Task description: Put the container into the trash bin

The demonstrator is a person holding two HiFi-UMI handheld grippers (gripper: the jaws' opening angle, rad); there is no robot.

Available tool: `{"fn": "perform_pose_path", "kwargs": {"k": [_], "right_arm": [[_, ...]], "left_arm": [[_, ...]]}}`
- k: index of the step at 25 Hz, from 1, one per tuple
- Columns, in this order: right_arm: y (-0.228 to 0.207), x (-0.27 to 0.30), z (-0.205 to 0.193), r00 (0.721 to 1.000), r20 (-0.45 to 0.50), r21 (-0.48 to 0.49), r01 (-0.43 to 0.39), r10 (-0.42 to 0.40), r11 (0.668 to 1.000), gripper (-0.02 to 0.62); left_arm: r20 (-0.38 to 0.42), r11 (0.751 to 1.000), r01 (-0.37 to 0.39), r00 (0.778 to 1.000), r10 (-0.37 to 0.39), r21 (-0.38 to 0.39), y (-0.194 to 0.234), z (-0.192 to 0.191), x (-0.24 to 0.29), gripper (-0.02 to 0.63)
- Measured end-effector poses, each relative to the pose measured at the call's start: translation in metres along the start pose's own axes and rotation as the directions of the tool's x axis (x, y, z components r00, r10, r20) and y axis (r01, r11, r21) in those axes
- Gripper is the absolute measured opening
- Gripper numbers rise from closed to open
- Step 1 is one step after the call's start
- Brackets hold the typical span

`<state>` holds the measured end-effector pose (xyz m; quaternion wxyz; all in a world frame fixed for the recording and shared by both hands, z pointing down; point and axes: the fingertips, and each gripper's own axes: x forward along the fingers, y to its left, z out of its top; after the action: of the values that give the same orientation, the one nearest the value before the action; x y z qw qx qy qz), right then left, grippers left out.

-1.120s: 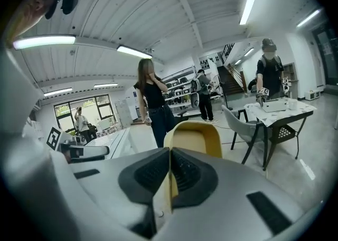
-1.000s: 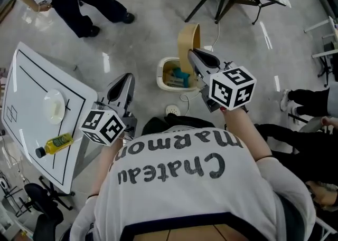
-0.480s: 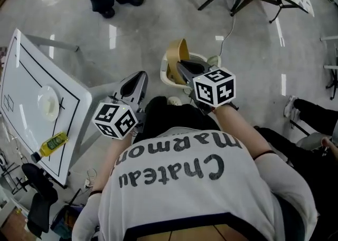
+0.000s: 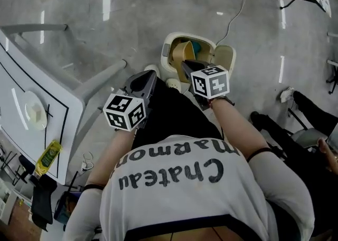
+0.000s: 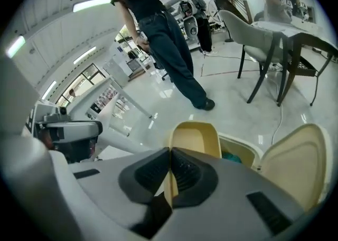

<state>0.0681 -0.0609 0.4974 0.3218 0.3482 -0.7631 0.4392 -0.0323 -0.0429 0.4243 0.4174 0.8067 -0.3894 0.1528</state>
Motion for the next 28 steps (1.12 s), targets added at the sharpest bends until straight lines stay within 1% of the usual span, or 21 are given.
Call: {"fn": "perform_pose_path", "kwargs": {"k": [4, 8, 13, 16, 20, 25, 28], "right_arm": [[-0.031, 0.037, -0.023, 0.996, -0.073, 0.009, 0.051, -0.05, 0.999, 0.032], [-0.056, 0.067, -0.045, 0.986, -0.142, 0.005, 0.091, -0.089, 0.996, 0.034], [-0.081, 0.101, -0.057, 0.972, -0.183, -0.043, 0.144, -0.149, 0.989, 0.034], [-0.093, 0.121, -0.066, 0.963, -0.211, -0.072, 0.154, -0.166, 0.985, 0.034], [-0.103, 0.153, -0.077, 0.956, -0.245, -0.139, 0.132, -0.163, 0.982, 0.034], [-0.11, 0.189, -0.096, 0.944, -0.287, -0.202, 0.106, -0.162, 0.974, 0.034], [-0.116, 0.203, -0.106, 0.933, -0.31, -0.256, 0.103, -0.182, 0.961, 0.034]], "left_arm": [[-0.059, 0.999, 0.042, 0.997, -0.042, -0.008, 0.009, -0.02, 0.033, 0.023], [-0.122, 0.998, 0.066, 0.99, -0.068, -0.02, 0.013, -0.045, 0.058, 0.023], [-0.17, 0.997, 0.073, 0.983, -0.073, -0.009, 0.026, -0.071, 0.077, 0.023], [-0.176, 0.998, 0.067, 0.982, -0.07, -0.021, 0.039, -0.079, 0.083, 0.023], [-0.17, 0.998, 0.055, 0.984, -0.059, -0.023, 0.061, -0.086, 0.092, 0.023], [-0.142, 0.999, 0.014, 0.99, -0.021, -0.049, 0.096, -0.091, 0.099, 0.023], [-0.144, 0.999, 0.013, 0.989, -0.019, -0.044, 0.106, -0.094, 0.104, 0.023]]}}
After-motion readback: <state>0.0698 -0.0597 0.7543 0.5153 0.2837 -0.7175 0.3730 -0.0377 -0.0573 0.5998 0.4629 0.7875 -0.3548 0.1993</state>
